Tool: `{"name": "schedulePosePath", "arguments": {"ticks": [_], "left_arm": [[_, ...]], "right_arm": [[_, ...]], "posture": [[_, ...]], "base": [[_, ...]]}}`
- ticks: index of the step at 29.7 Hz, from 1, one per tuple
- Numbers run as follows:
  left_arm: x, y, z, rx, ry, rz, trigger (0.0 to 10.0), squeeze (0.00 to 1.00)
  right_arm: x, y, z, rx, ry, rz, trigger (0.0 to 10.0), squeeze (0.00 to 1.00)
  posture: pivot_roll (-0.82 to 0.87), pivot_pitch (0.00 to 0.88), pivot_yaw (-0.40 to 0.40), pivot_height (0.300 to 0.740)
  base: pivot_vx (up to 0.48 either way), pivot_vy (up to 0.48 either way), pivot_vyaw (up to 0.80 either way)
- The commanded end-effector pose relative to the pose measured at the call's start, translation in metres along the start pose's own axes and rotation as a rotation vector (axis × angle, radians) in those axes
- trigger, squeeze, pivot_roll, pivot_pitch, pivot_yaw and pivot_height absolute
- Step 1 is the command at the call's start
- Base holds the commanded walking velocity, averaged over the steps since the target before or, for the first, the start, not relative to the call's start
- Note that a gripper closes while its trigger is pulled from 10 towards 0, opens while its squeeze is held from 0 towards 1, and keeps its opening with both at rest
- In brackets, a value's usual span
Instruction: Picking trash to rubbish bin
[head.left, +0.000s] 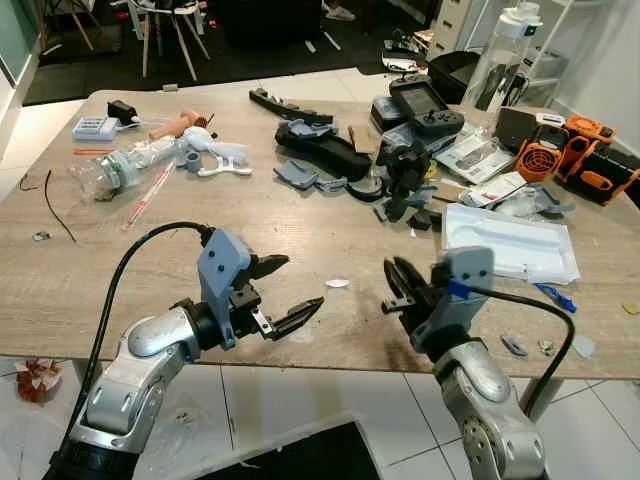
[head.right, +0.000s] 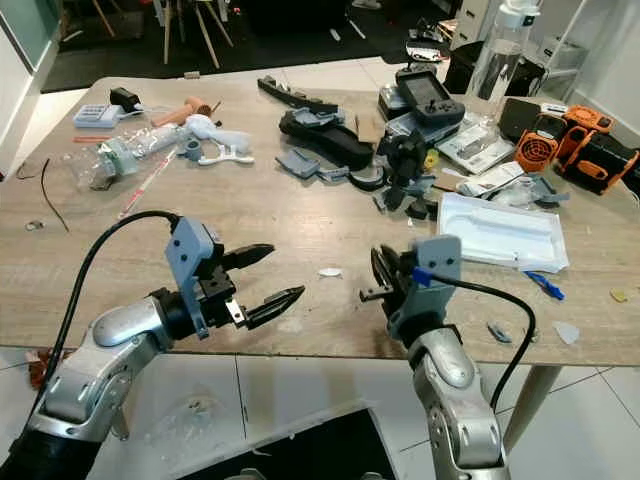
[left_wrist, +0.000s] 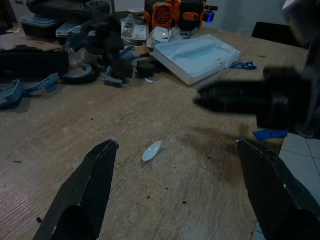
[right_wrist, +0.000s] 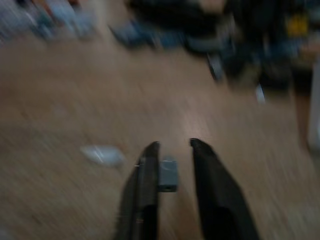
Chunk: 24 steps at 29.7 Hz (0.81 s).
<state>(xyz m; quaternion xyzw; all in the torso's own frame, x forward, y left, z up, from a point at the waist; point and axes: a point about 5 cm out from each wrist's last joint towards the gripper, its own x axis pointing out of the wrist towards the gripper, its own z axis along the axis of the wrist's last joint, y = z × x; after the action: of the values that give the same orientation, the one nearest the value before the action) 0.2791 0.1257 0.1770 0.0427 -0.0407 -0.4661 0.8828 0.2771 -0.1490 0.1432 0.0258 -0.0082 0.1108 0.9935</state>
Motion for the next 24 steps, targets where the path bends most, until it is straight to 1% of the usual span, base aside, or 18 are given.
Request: {"name": "schedulePosePath", "arguments": {"ticks": [1,13,15,16,17,18,19,20,21,22,23,24], "left_arm": [[-0.002,-0.001,-0.002,-0.006,0.019,-0.012,10.0,0.00],[-0.003,-0.002,-0.004,-0.008,0.023,-0.015,10.0,0.00],[-0.003,-0.001,-0.004,-0.007,0.023,-0.014,10.0,0.00],[-0.003,-0.001,-0.004,-0.006,0.024,-0.014,10.0,0.00],[-0.003,-0.001,-0.004,-0.006,0.024,-0.014,10.0,0.00],[-0.003,-0.001,-0.004,-0.005,0.024,-0.014,10.0,0.00],[-0.003,-0.001,-0.004,-0.005,0.025,-0.014,10.0,0.00],[-0.003,-0.001,-0.004,-0.005,0.026,-0.015,10.0,0.00],[-0.003,-0.001,-0.004,-0.005,0.026,-0.015,10.0,0.00],[-0.003,-0.001,-0.004,-0.006,0.026,-0.016,10.0,0.00],[-0.003,-0.001,-0.004,-0.006,0.026,-0.016,10.0,0.00],[-0.004,-0.001,-0.004,-0.007,0.027,-0.017,10.0,0.00]], "right_arm": [[-0.002,0.000,-0.007,-0.004,0.044,-0.011,10.0,1.00],[-0.001,-0.003,-0.005,0.005,0.034,-0.025,10.0,1.00],[-0.001,-0.002,-0.006,-0.006,0.043,-0.019,10.0,1.00],[0.000,0.001,-0.006,-0.020,0.042,0.015,10.0,1.00],[0.000,0.001,-0.006,-0.020,0.042,0.015,10.0,1.00],[0.000,0.010,-0.004,-0.030,0.047,0.106,10.0,0.44],[-0.001,0.018,-0.004,-0.049,0.063,0.197,10.0,0.00],[-0.003,0.024,-0.006,-0.079,0.097,0.269,10.0,0.00],[-0.003,0.024,-0.006,-0.079,0.097,0.269,10.0,0.00],[-0.005,0.026,-0.009,-0.100,0.137,0.310,10.0,0.00],[-0.005,0.026,-0.009,-0.100,0.137,0.310,10.0,0.00],[-0.008,0.026,-0.012,-0.130,0.189,0.326,10.0,0.00]], "posture": [[-0.04,0.151,0.023,0.740],[-0.04,0.145,0.026,0.740],[-0.04,0.146,0.027,0.740],[-0.04,0.147,0.028,0.740],[-0.04,0.147,0.028,0.740],[-0.04,0.147,0.029,0.740],[-0.04,0.149,0.030,0.740],[-0.04,0.149,0.030,0.740],[-0.04,0.149,0.030,0.740],[-0.04,0.151,0.028,0.740],[-0.04,0.151,0.028,0.740],[-0.04,0.154,0.026,0.740]], "base": [[0.000,0.000,0.00],[0.000,0.000,0.00],[0.000,0.000,0.00],[0.000,0.000,0.00],[0.000,0.000,0.00],[0.000,0.000,0.00],[0.000,0.000,0.00],[0.000,0.000,0.00],[0.000,0.000,0.00],[0.000,0.000,0.00],[0.000,0.000,0.00],[0.000,0.000,0.00]]}}
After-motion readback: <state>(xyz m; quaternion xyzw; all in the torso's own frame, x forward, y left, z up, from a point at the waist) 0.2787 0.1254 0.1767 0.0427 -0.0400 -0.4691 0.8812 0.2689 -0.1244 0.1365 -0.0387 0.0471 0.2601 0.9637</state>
